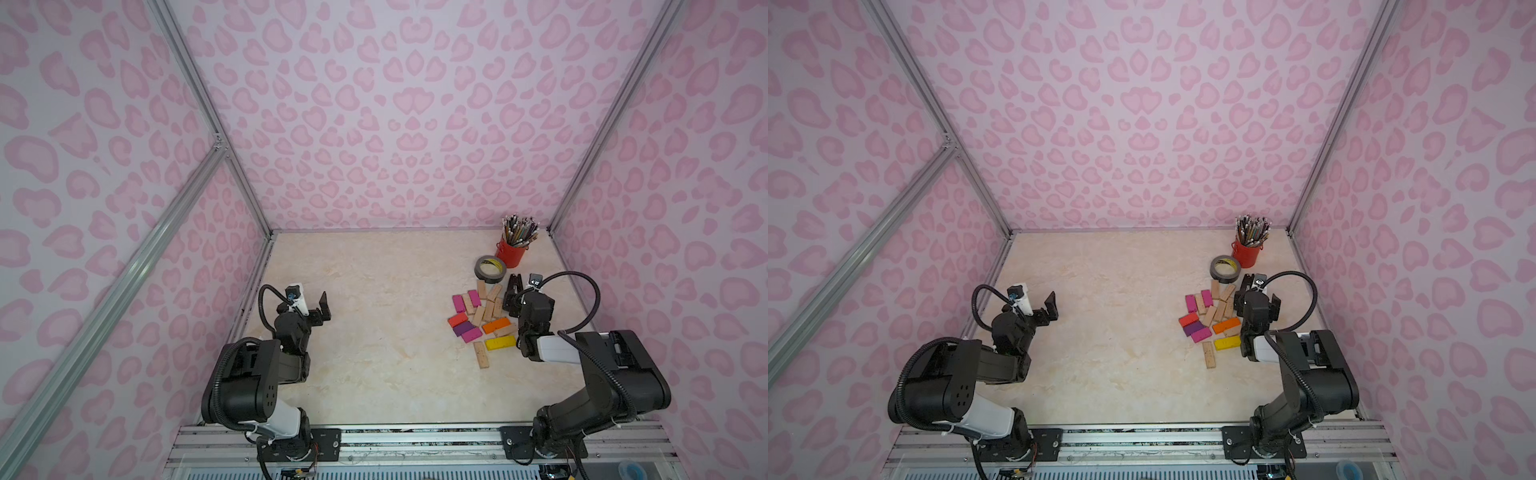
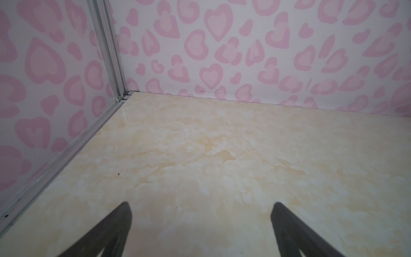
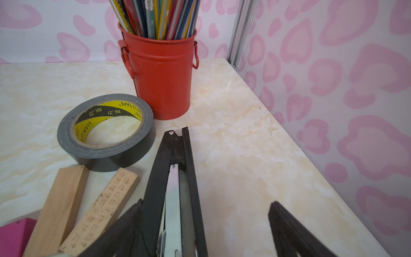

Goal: Assemble the letter k with building blocks
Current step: Move the building block to the center of the board.

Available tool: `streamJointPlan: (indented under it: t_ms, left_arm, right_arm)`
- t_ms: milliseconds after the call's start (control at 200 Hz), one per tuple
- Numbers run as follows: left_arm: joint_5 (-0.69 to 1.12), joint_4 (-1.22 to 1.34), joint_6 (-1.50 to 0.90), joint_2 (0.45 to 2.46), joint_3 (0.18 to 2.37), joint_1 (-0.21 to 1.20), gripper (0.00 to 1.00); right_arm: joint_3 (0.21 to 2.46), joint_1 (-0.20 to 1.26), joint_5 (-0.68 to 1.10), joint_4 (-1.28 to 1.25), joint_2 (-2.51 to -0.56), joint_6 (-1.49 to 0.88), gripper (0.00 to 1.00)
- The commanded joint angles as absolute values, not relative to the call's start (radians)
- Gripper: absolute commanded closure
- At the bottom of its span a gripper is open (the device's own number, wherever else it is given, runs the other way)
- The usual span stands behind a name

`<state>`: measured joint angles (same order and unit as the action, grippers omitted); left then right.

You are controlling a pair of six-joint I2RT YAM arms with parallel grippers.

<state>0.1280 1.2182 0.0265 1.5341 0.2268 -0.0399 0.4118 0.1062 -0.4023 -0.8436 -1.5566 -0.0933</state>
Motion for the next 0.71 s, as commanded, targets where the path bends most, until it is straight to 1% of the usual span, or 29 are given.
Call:
streamJointPlan:
  t_ms: [0,701]
  left_arm:
    - [0.124,1.245,0.032,1.532,0.229,-0.041,0.00]
    - [0.124,1.252,0.034,1.528,0.225,-0.041,0.00]
  right_arm:
    - [0.407,0.107,-0.394,-0.848,-1.557,-0.091,0.11]
    - [0.404,0.109,-0.395,-0.854,-1.555,-0.088,0.11]
